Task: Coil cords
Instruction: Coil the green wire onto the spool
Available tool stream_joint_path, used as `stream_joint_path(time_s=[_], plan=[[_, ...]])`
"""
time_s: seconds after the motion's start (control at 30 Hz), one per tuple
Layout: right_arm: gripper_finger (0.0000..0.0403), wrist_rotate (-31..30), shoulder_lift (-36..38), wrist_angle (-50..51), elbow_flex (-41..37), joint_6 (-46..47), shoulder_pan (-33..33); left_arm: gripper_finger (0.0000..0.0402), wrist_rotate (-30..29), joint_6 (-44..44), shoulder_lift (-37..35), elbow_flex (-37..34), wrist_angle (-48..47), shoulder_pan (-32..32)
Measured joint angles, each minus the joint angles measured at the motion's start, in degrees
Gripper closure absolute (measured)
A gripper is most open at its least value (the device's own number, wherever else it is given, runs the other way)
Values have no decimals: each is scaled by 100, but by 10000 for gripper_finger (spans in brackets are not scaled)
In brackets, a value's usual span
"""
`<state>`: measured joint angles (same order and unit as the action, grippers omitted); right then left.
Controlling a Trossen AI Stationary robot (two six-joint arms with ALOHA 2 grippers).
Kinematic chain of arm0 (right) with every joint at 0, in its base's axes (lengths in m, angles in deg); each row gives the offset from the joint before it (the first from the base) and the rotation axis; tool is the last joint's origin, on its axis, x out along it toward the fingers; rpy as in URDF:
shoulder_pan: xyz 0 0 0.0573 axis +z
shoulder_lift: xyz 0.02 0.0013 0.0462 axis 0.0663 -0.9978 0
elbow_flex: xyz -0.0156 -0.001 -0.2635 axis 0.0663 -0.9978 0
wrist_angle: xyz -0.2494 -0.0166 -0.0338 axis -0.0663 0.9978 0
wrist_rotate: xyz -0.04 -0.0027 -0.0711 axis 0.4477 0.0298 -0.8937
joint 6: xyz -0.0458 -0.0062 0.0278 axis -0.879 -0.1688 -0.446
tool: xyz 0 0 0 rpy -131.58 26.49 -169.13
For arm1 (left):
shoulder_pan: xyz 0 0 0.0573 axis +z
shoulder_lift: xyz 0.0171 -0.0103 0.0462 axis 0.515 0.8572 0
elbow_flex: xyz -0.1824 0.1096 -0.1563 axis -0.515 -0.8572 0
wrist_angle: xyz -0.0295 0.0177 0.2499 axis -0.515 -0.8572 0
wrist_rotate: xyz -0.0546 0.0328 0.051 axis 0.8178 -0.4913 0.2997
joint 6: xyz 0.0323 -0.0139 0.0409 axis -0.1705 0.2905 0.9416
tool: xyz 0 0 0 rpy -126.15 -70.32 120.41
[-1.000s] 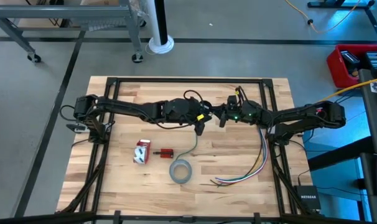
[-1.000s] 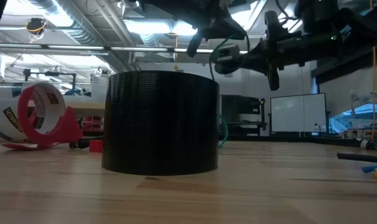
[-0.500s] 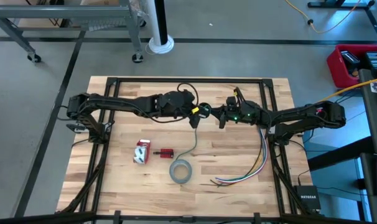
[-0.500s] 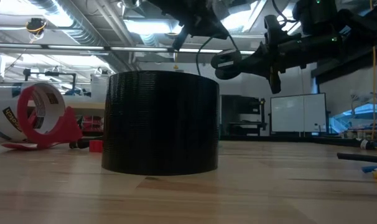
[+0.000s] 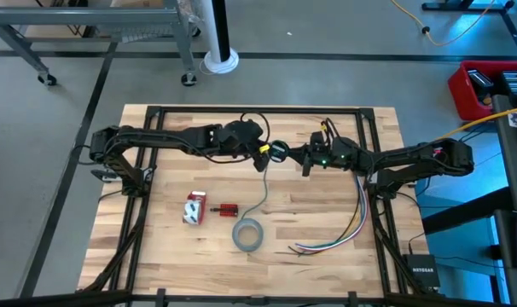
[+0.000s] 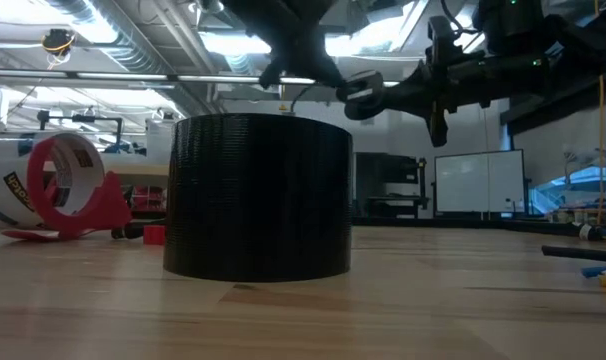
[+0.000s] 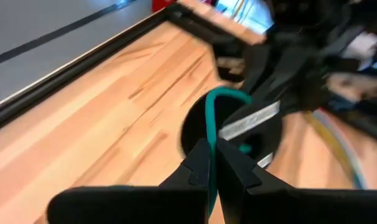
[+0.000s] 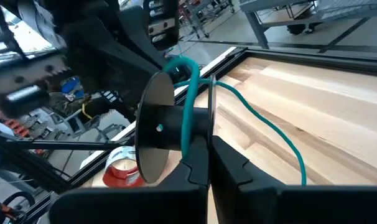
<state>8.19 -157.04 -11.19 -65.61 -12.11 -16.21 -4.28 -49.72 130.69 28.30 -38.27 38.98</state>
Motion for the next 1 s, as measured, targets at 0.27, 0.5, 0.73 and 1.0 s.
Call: stream_joint_path(time_s=[0.27,0.5,0.73,1.0], plan=[[401,79,7,-259,11,-2,4,400,-651,69,-45,-14,-726,-8],[401,-197,7,-612,11,-3,7,400,-663,64,-50,-13,-714,-134],[401,-323,7,-730,11,-4,7,378,-663,239,-50,-13,-719,-238],[401,-337,7,-858,11,-4,4,316,-591,588,-50,-13,-749,-238]])
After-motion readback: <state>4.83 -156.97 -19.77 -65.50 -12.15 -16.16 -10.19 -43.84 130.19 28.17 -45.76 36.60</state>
